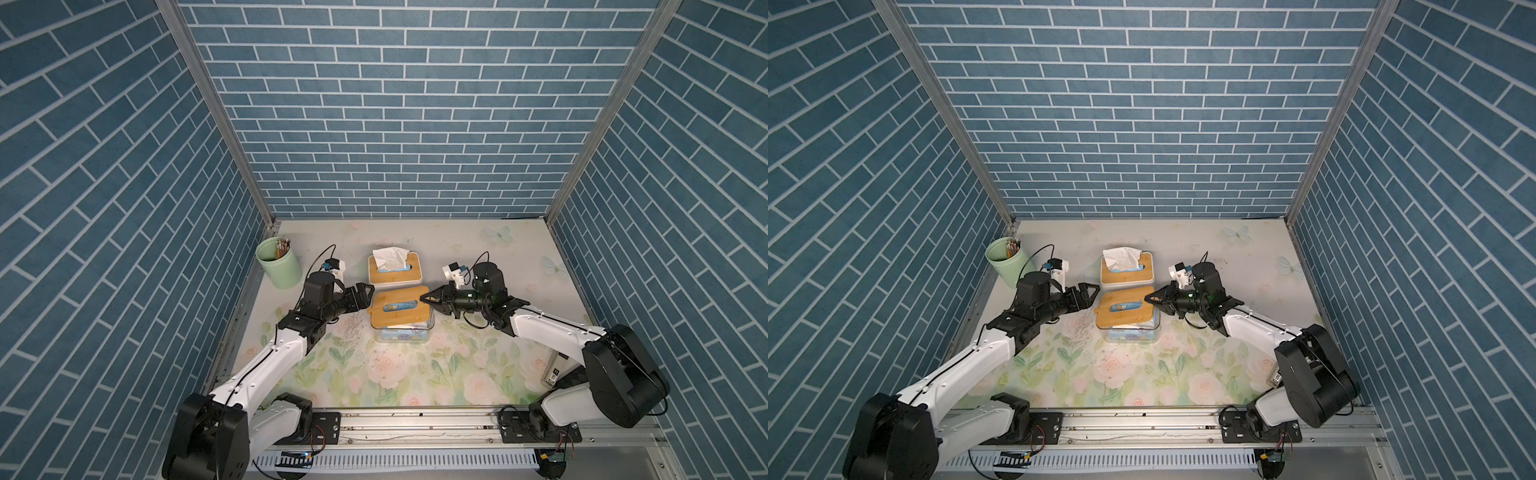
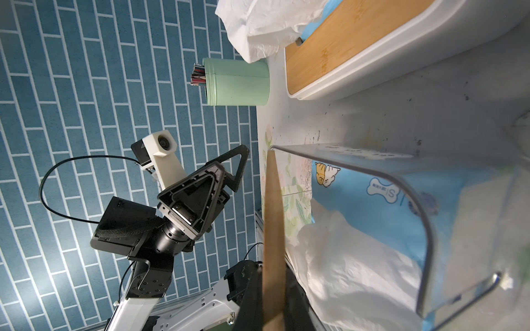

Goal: Put the tissue paper into the tissue box
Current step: Close the box lid on the tissue box.

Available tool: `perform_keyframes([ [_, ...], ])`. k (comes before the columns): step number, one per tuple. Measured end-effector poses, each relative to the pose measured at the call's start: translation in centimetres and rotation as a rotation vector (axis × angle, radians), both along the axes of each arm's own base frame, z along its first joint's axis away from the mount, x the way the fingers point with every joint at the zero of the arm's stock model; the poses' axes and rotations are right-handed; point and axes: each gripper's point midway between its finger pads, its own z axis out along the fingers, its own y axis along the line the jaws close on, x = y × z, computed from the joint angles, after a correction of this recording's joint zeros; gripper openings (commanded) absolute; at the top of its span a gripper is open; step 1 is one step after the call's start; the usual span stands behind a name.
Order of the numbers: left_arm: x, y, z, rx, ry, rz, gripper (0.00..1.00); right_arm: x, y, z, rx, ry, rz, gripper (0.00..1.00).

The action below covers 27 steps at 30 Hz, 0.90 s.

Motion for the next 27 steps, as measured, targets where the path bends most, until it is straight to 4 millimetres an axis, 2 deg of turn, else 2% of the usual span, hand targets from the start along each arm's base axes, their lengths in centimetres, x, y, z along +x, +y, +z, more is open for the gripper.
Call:
perform_keyframes([
  [8,-0.5,-1.1,-0.1,-0.003,0.003,-0.038,0.88,0.4,0.4,0.2,-0.016,-0.011,0.016,0.0],
  [18,-1.2,-2.2,-1.6,0.007,0.044,-0.071,0.88,0.5,0.5,0.5,-0.038,-0.044,0.035,0.0],
  [27,-1.5,-2.7,-1.9,0.007,0.054,-0.085,0.87,0.5,0.5,0.6,-0.053,-0.078,0.052,0.0],
])
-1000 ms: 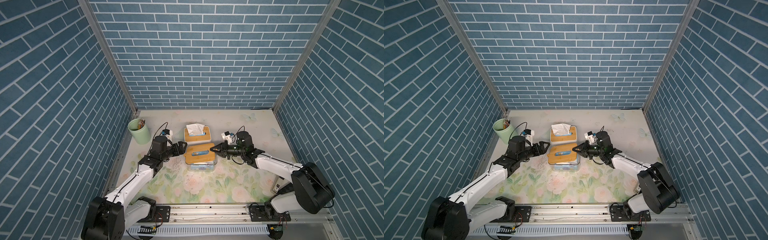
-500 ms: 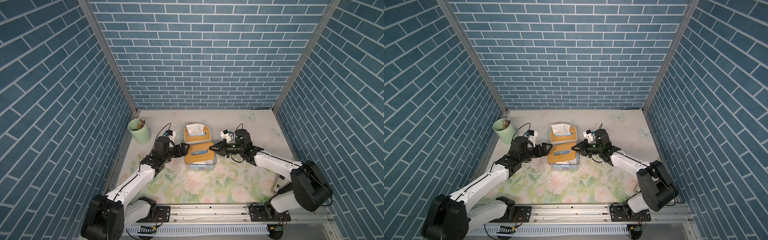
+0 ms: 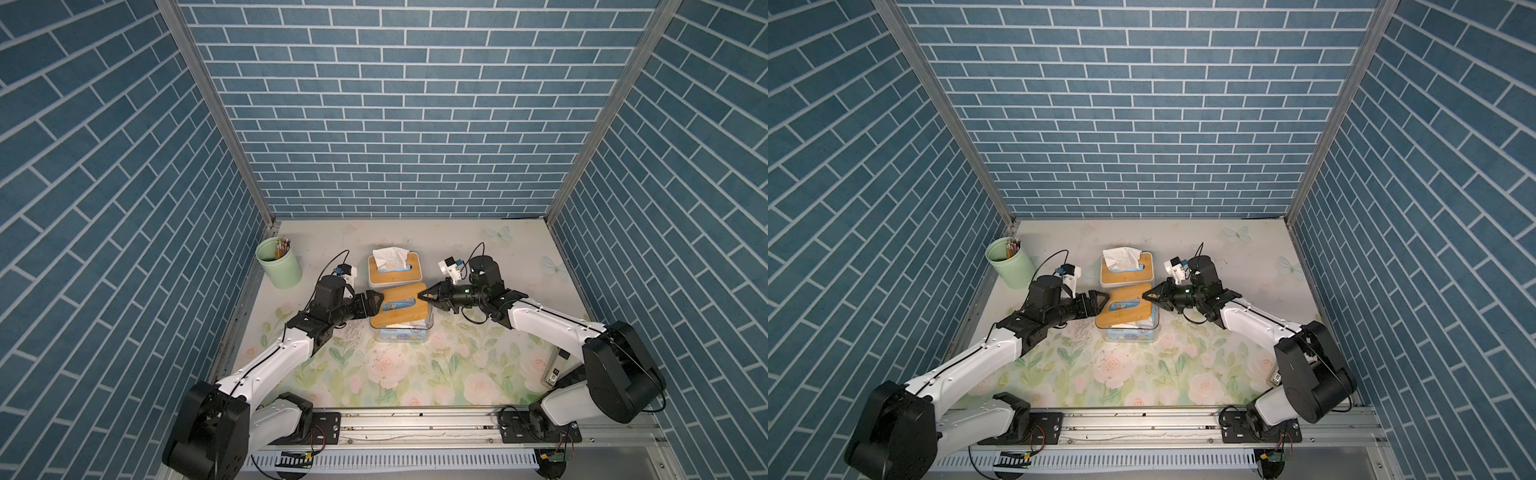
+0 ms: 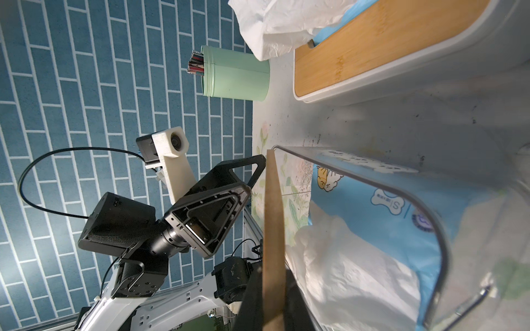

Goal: Put the tissue paper into the tissue box
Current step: Close the box lid on the tissue box.

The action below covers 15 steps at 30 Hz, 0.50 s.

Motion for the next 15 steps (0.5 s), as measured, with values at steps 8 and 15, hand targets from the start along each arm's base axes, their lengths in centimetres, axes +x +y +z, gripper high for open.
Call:
perform_keyframes([
  [8,-0.34,-0.2,-0.42,0.015,0.011,-0.001,0.87,-0.11,-0.21,-0.1,-0.004,0.002,-0.015,0.0],
  [15,-0.44,-0.17,-0.74,0.045,0.01,0.013,0.88,-0.37,-0.59,-0.53,-0.001,0.024,-0.04,0.0],
])
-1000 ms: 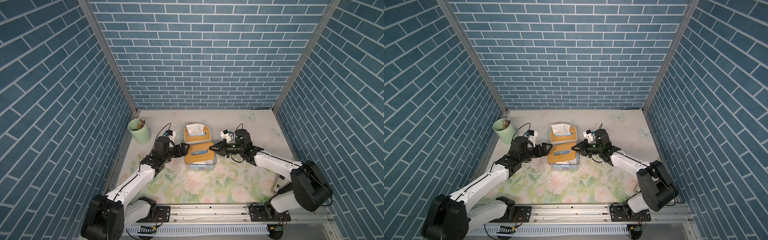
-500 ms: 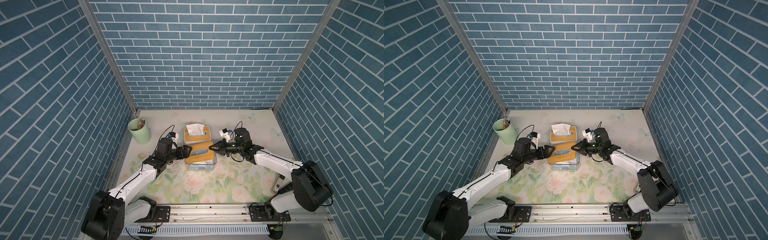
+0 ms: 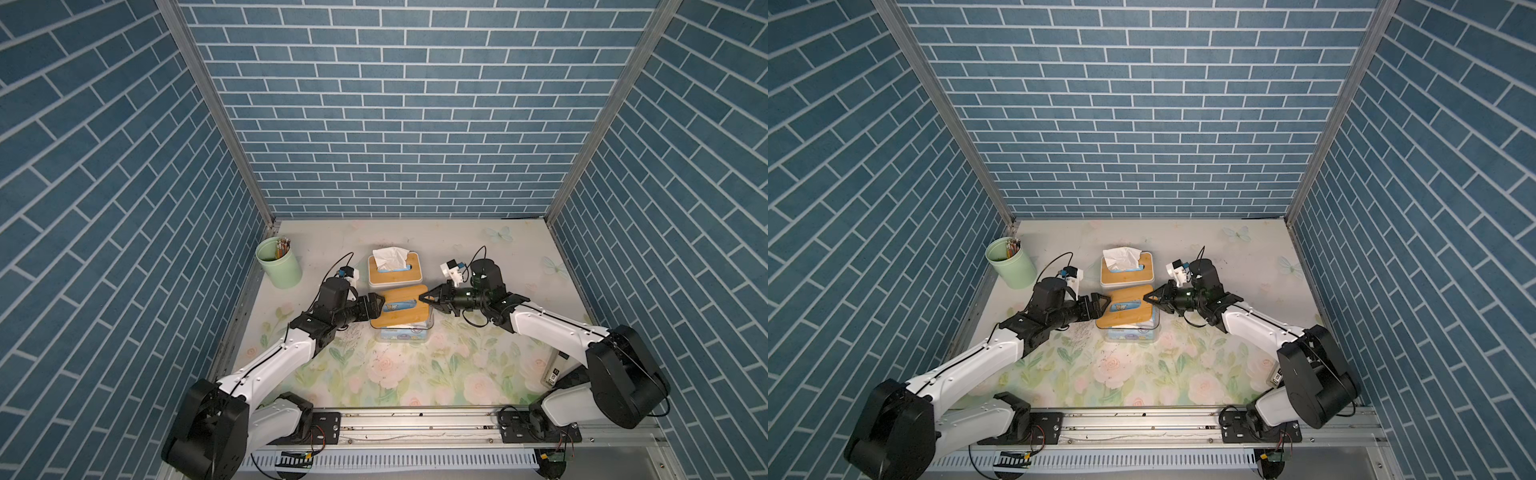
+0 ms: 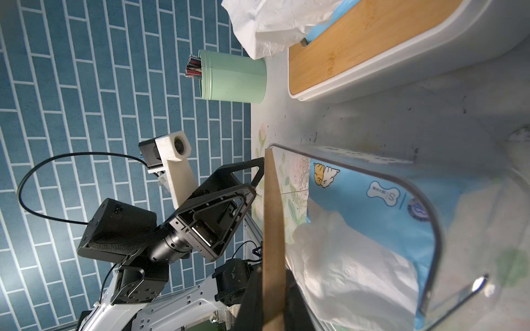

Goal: Put the tissue paper into the tissue box
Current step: Close the box lid on the tissue box.

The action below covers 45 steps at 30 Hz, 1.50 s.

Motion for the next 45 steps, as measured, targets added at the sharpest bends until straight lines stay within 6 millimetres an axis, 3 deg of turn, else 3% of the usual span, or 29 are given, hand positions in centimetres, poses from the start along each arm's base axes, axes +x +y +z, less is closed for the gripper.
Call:
perform_keyframes([
  [21,-0.2,0.4,-1.3,0.07,0.016,0.012,0.88,-0.1,0.1,-0.7,0.017,0.07,-0.017,0.09],
  [37,-0.8,-0.8,-1.5,0.035,0.043,-0.047,0.88,0.2,0.4,-1.0,0.0,0.047,0.016,0.05],
  [45,-0.5,-1.4,-1.7,0.03,0.06,-0.065,0.79,0.2,0.4,-1.1,-0.002,0.024,0.035,0.04],
])
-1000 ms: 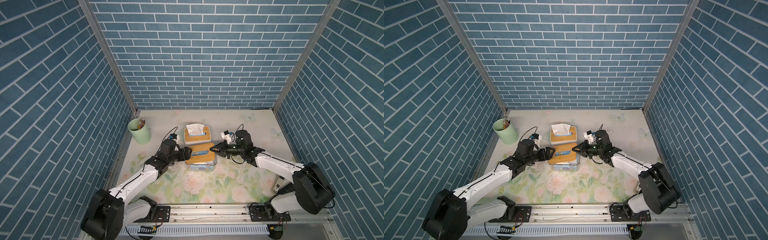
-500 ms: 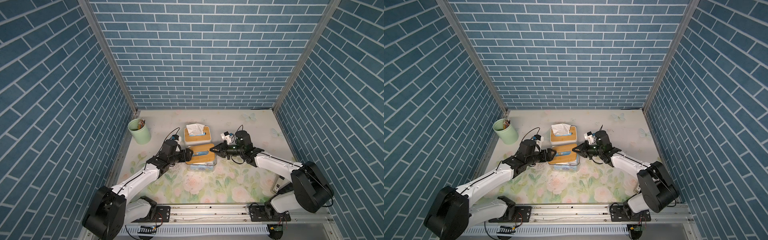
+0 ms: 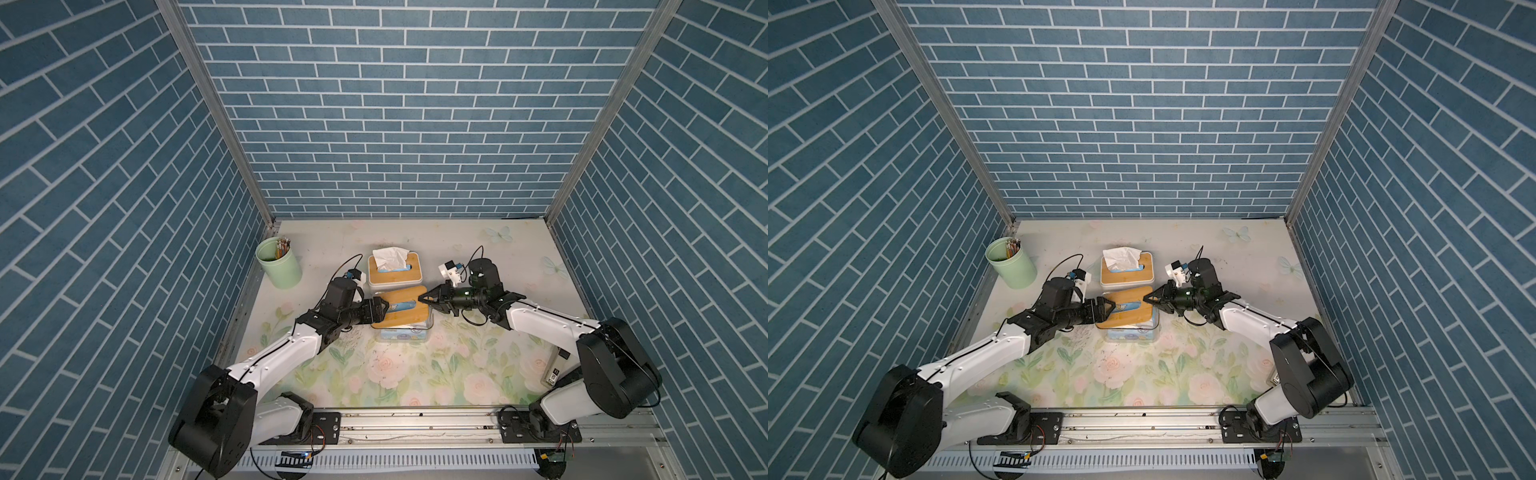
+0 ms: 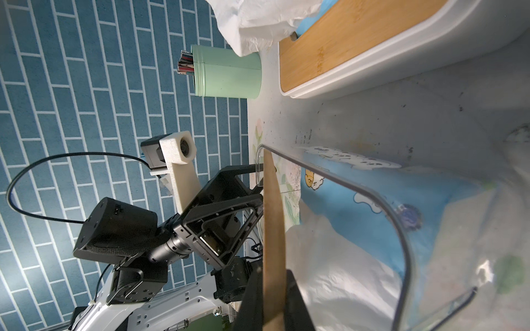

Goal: Put the tissue paper into the tissue box
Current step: Close the box lid on the tissue box.

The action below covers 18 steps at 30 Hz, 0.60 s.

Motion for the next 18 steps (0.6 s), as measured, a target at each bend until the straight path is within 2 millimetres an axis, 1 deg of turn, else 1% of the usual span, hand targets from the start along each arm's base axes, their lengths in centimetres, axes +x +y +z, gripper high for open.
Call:
perform_keyframes([
  [4,0.18,-0.26,0.18,-0.003,0.0,-0.009,0.75,0.03,0.03,-0.06,0.002,0.0,0.003,0.04],
  [18,0.36,-0.5,-0.18,0.051,0.04,-0.048,0.76,0.13,-0.05,-0.45,-0.006,-0.003,0.006,0.05],
])
